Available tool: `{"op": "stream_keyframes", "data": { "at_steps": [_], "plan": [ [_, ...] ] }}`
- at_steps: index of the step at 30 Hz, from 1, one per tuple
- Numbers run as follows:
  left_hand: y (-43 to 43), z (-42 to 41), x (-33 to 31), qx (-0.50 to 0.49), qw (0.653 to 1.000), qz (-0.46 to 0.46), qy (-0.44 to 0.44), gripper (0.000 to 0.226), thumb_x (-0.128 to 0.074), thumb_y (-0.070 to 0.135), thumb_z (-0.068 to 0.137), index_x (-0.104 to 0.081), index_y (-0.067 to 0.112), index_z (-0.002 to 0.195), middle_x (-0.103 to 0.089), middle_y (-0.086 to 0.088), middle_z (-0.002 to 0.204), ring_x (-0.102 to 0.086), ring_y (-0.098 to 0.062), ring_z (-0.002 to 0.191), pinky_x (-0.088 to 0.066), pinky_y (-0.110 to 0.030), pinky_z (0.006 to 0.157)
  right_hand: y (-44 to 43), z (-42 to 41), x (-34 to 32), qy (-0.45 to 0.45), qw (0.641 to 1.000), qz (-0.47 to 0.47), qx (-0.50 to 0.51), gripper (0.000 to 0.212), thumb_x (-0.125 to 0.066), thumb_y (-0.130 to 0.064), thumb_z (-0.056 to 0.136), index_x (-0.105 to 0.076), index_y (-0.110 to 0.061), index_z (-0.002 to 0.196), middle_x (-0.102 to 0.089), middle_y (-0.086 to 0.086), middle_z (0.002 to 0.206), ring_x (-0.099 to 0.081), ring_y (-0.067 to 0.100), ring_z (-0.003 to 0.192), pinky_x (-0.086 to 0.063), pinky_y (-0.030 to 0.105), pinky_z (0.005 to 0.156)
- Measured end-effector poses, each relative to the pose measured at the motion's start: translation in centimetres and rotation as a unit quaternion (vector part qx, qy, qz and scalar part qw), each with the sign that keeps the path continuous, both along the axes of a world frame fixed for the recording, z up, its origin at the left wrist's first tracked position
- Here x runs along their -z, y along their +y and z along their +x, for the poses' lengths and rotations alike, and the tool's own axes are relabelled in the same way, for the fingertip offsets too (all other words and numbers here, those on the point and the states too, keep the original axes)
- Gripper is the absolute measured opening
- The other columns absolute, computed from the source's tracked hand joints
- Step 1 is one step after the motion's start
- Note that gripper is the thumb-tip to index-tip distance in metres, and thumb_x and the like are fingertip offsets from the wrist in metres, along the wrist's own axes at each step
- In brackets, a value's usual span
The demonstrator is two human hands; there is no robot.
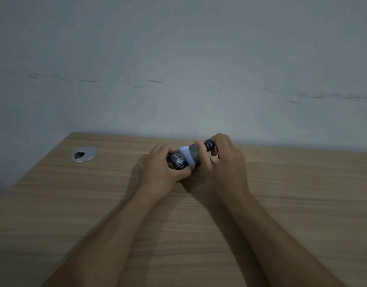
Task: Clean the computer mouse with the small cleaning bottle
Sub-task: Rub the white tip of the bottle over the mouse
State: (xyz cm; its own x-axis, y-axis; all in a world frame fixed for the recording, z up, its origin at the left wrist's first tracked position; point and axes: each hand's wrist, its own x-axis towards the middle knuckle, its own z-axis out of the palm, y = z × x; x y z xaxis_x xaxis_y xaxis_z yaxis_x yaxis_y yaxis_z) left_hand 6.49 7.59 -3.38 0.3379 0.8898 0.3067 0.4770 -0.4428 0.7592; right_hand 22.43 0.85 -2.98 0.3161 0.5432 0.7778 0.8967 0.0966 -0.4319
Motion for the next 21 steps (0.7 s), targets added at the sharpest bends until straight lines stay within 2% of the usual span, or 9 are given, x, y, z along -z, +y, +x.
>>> {"op": "stream_keyframes", "data": {
  "at_steps": [4,7,11,14,16,19,21],
  "plan": [
    [0.0,0.0,0.1,0.004,1.0,0.011,-0.011,0.051,-0.075,0.07,0.058,-0.066,0.036,0.095,-0.062,0.016,0.1,-0.062,-0.011,0.095,-0.053,-0.06,0.094,0.1,1.6,0.6,-0.008,0.999,-0.032,0.038,0.037,-0.066,-0.048,0.102,-0.037,-0.031,0.087,-0.039,-0.015,0.082,-0.039,0.014,0.061,-0.05,0.048,0.063],
    [0.0,0.0,0.2,0.006,1.0,0.011,-0.019,0.05,-0.077,0.069,0.059,-0.067,0.037,0.095,-0.062,0.019,0.101,-0.062,-0.007,0.095,-0.053,-0.06,0.096,-0.3,2.1,0.2,0.04,0.998,-0.007,0.04,0.033,-0.062,-0.049,0.105,-0.043,-0.027,0.087,-0.044,-0.014,0.081,-0.043,0.011,0.063,-0.051,0.052,0.066],
    [0.0,0.1,0.0,0.006,1.0,0.024,0.001,0.054,-0.077,0.07,0.057,-0.063,0.039,0.099,-0.059,0.02,0.1,-0.06,-0.007,0.093,-0.053,-0.057,0.094,-0.8,0.7,-0.7,0.047,0.997,0.054,-0.018,0.032,-0.062,-0.038,0.108,-0.053,-0.015,0.088,-0.047,-0.011,0.082,-0.041,0.006,0.065,-0.042,0.037,0.063],
    [-0.1,0.2,0.2,0.013,0.999,0.038,0.011,0.054,-0.084,0.063,0.062,-0.064,0.033,0.101,-0.059,0.016,0.102,-0.061,-0.012,0.092,-0.055,-0.057,0.089,-0.7,-0.4,-0.5,-0.004,0.999,0.024,-0.033,0.034,-0.063,-0.039,0.106,-0.054,-0.012,0.088,-0.045,-0.008,0.083,-0.044,0.015,0.065,-0.042,0.036,0.061],
    [0.0,0.2,0.3,0.016,0.999,0.05,-0.004,0.054,-0.08,0.062,0.059,-0.065,0.031,0.1,-0.058,0.015,0.101,-0.062,-0.014,0.092,-0.055,-0.058,0.087,-0.4,-0.2,-0.3,0.003,1.0,0.009,-0.022,0.034,-0.065,-0.039,0.105,-0.054,-0.012,0.088,-0.045,-0.006,0.083,-0.043,0.016,0.064,-0.037,0.03,0.058],
    [0.1,0.0,0.5,0.023,0.998,0.057,-0.015,0.05,-0.083,0.052,0.061,-0.067,0.028,0.102,-0.058,0.015,0.102,-0.062,-0.009,0.091,-0.056,-0.049,0.086,-0.1,1.0,0.2,0.009,1.0,-0.021,0.003,0.033,-0.068,-0.04,0.104,-0.054,-0.014,0.089,-0.046,-0.007,0.085,-0.043,0.015,0.064,-0.035,0.029,0.057],
    [0.2,-0.1,0.6,0.033,0.997,0.062,-0.016,0.048,-0.09,0.043,0.066,-0.068,0.026,0.105,-0.059,0.014,0.104,-0.06,0.0,0.091,-0.055,-0.032,0.084,-0.1,1.6,0.4,0.02,0.999,-0.03,0.016,0.034,-0.068,-0.041,0.104,-0.053,-0.014,0.089,-0.047,-0.007,0.085,-0.044,0.016,0.064,-0.036,0.032,0.056]
  ]
}}
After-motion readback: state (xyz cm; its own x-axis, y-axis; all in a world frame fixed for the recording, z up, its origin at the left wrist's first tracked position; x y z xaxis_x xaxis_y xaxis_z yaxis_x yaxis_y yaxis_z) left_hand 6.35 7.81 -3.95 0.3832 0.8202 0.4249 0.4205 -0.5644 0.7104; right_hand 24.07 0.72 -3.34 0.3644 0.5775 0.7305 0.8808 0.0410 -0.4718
